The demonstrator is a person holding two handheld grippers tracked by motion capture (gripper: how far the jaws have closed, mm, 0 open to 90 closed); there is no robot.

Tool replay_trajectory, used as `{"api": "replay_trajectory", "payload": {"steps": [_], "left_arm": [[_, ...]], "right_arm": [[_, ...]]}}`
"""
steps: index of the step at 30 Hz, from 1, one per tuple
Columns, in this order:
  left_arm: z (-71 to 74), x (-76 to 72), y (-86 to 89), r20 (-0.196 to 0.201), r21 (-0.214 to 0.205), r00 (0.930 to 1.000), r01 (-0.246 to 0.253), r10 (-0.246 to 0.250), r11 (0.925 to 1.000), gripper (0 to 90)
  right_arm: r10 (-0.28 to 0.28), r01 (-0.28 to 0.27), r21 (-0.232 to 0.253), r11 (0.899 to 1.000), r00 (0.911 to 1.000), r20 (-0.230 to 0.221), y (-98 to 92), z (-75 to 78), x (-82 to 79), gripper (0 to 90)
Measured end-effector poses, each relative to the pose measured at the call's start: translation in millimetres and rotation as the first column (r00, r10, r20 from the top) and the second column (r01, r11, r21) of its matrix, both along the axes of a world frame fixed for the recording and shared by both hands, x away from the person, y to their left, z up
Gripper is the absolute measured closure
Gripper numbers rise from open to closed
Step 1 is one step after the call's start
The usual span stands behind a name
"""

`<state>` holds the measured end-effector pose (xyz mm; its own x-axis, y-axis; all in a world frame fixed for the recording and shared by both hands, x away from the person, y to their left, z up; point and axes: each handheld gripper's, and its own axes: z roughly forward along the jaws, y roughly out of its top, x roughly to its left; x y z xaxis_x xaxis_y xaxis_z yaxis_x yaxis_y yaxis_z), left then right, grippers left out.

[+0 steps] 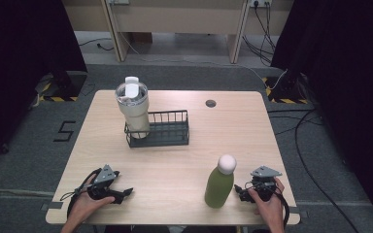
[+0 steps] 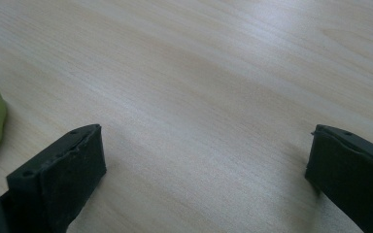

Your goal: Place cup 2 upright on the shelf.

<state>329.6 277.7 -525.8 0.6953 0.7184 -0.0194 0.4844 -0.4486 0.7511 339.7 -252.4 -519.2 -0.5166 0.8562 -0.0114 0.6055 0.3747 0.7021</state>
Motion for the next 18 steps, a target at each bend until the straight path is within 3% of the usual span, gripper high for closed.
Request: {"api": "replay_trajectory", "payload": {"steps": [2,5,7,9,10,12,18], "left_arm": [[0.0,0.0,0.0,0.000,0.000,1.0000,0.000,0.000,1.0000,12.1],[0.0,0.1,0.1,-0.001,0.000,1.0000,0.000,0.000,1.0000,12.0],[0.0,0.1,0.1,-0.001,0.000,1.0000,0.000,0.000,1.0000,12.0],[0.0,0.1,0.0,-0.001,0.000,1.0000,0.000,0.000,1.0000,12.0],[0.0,0.1,0.0,-0.001,0.000,1.0000,0.000,0.000,1.0000,12.0],[0.0,0.1,0.0,-0.001,0.000,1.0000,0.000,0.000,1.0000,12.0],[0.0,0.1,0.0,-0.001,-0.001,1.0000,-0.001,0.001,1.0000,12.0]], "right_arm": [[0.007,-0.007,0.000,1.000,0.9999,0.010,0.0,0.2,-1.3,4.5],[-0.010,0.009,0.028,1.000,0.9990,0.044,-3.1,2.2,-5.4,23.0],[-0.010,0.007,0.046,0.999,0.9981,0.061,-5.1,4.7,-7.7,11.6],[-0.007,0.001,0.064,0.998,0.9960,0.089,-6.0,10.4,-12.1,19.3],[-0.001,-0.007,0.066,0.998,0.9933,0.116,-5.8,16.0,-17.2,13.3],[-0.002,-0.007,0.067,0.998,0.9913,0.132,-5.4,19.5,-23.0,17.4],[0.027,-0.041,0.087,0.995,0.9867,0.160,-1.4,25.5,-40.3,14.4]]}}
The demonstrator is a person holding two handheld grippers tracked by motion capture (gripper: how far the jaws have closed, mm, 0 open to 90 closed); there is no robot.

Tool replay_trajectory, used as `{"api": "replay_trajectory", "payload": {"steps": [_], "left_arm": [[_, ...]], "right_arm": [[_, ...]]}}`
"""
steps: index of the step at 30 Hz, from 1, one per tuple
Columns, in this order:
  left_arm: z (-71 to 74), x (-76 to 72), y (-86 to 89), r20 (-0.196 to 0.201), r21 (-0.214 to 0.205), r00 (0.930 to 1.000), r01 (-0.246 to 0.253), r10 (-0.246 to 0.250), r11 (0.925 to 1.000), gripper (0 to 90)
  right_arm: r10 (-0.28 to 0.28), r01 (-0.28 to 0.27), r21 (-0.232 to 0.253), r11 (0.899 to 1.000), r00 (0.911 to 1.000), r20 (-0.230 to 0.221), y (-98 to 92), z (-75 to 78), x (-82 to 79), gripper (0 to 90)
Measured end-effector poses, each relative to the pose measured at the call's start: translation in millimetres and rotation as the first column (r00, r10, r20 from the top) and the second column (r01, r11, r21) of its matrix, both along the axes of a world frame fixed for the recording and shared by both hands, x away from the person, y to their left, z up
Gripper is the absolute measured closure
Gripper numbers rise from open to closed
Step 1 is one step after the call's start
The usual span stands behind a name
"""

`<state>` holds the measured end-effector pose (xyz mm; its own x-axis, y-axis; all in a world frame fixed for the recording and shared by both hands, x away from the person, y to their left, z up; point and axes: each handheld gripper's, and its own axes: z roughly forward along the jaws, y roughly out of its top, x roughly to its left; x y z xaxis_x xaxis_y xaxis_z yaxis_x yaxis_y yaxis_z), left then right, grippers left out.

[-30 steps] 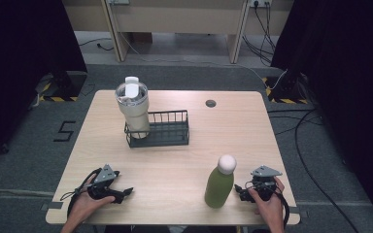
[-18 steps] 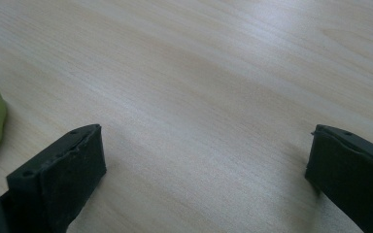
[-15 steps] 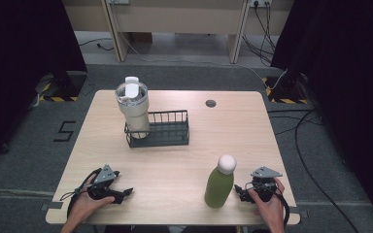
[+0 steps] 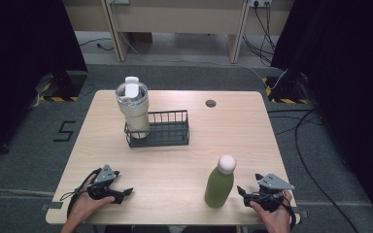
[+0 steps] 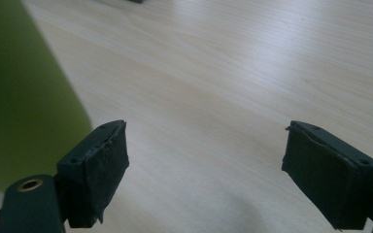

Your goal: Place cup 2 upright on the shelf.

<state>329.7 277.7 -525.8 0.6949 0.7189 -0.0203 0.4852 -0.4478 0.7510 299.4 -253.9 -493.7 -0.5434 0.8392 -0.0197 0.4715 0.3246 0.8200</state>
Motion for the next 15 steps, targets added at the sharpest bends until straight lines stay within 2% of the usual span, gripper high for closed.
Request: {"api": "replay_trajectory", "payload": {"steps": [10,15], "left_arm": [[0.0,0.0,0.0,0.000,0.001,1.0000,0.000,0.000,1.0000,12.0],[0.0,0.0,0.0,0.000,0.001,1.0000,0.001,-0.001,1.0000,12.0]], "right_arm": [[0.067,-0.069,0.032,0.997,0.9972,0.033,5.7,10.2,-26.1,15.3],[0.084,-0.086,0.046,0.995,0.9956,0.040,7.3,10.7,-32.1,15.3]]}}
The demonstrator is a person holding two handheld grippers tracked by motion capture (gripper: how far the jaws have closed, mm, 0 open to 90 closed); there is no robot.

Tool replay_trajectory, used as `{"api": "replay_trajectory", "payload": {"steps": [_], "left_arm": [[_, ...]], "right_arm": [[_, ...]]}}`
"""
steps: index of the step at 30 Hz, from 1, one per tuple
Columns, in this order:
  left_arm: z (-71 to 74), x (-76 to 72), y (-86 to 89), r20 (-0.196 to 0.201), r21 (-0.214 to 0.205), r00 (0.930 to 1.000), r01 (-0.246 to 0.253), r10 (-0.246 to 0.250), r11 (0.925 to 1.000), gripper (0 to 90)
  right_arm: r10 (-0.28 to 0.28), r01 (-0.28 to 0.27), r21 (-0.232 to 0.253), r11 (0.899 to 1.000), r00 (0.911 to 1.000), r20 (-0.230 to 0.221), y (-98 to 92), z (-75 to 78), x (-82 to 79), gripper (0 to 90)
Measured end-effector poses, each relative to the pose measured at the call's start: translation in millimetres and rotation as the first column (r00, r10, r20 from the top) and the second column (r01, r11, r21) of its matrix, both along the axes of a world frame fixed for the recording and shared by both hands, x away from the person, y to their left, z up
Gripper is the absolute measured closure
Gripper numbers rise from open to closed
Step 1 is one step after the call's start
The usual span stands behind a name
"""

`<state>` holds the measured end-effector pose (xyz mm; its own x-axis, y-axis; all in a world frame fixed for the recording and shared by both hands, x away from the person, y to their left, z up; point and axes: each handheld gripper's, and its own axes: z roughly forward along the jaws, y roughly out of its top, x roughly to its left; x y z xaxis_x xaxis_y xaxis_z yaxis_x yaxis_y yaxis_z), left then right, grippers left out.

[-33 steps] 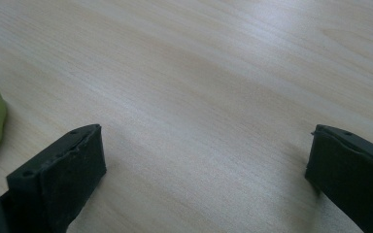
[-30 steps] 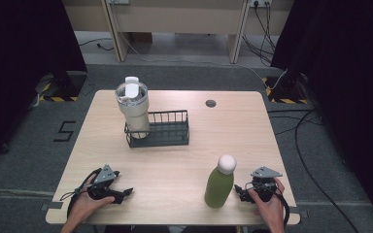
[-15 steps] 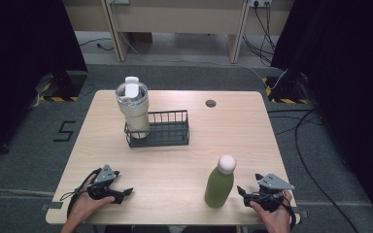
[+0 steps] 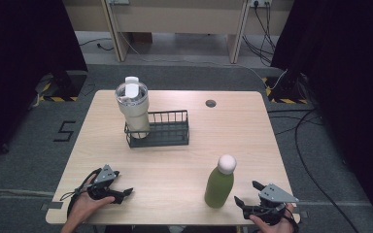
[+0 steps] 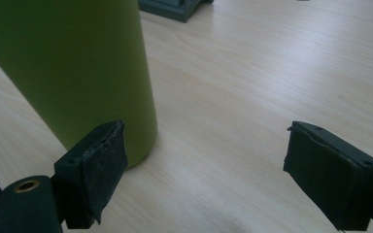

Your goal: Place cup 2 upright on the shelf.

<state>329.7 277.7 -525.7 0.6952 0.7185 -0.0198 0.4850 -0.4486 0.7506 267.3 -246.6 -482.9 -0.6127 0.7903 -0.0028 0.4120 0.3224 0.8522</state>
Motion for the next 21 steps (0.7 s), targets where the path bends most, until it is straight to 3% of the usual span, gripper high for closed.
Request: {"api": "replay_trajectory", "payload": {"steps": [12,21], "left_arm": [[0.1,0.0,0.1,0.000,0.002,1.0000,0.001,-0.001,1.0000,12.0],[0.0,0.0,0.0,0.000,0.000,1.0000,0.000,0.000,1.0000,12.0]], "right_arm": [[0.062,-0.063,0.037,0.997,0.9979,0.015,5.4,4.8,-13.2,15.3],[0.138,-0.143,0.100,0.985,0.9891,0.052,17.2,10.0,-17.4,15.1]]}}
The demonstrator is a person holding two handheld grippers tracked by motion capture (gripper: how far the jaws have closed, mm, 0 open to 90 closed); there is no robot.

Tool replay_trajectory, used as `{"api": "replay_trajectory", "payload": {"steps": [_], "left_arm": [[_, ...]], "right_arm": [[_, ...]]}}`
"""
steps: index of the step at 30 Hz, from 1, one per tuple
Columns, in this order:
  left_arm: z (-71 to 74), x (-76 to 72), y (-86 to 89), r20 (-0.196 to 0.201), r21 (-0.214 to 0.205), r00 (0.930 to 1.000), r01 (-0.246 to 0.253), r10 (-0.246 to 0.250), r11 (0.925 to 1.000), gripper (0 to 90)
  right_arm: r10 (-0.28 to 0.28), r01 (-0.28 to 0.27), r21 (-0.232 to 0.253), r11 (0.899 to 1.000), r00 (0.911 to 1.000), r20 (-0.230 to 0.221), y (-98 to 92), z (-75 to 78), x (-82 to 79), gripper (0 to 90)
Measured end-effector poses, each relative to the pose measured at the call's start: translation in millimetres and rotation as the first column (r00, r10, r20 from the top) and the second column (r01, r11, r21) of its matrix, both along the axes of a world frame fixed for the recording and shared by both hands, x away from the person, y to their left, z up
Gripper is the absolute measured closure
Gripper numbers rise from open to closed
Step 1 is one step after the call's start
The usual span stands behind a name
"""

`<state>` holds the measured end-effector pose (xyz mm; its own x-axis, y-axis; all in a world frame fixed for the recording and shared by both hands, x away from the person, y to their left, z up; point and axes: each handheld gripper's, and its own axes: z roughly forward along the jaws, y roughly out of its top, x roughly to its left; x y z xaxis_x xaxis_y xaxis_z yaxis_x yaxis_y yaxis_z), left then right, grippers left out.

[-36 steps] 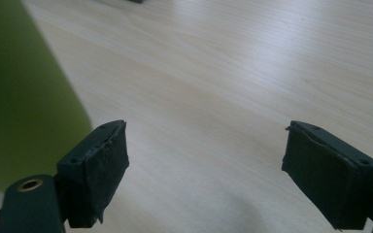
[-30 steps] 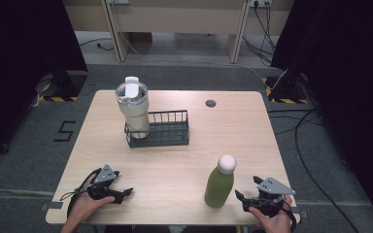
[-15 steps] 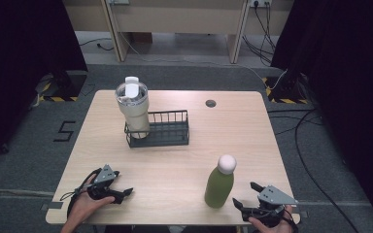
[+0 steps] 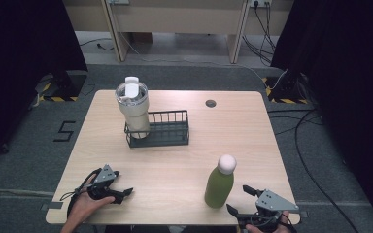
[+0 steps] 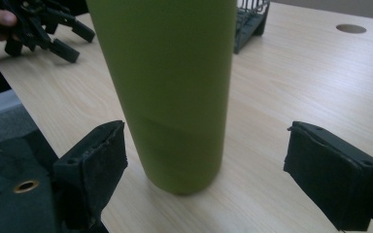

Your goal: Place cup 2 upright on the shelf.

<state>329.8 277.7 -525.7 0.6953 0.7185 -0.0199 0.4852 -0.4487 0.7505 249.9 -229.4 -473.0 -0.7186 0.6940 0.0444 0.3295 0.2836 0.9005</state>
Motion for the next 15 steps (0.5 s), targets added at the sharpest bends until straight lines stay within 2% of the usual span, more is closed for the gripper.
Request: {"api": "replay_trajectory", "payload": {"steps": [5,10,15], "left_arm": [[0.0,0.0,0.0,0.000,0.000,1.0000,0.000,0.000,1.0000,11.9],[0.0,0.1,0.0,0.000,0.001,1.0000,0.000,0.000,1.0000,11.9],[0.0,0.0,-0.1,0.000,0.000,1.0000,0.000,0.000,1.0000,11.9]], "right_arm": [[0.023,-0.023,0.003,1.000,0.9997,0.001,9.3,-1.3,-0.4,15.2],[0.037,-0.037,0.023,0.999,0.9989,0.029,15.3,-0.9,-0.2,15.1],[0.041,-0.042,0.036,0.998,0.9986,0.034,22.0,-5.0,2.3,15.0]]}}
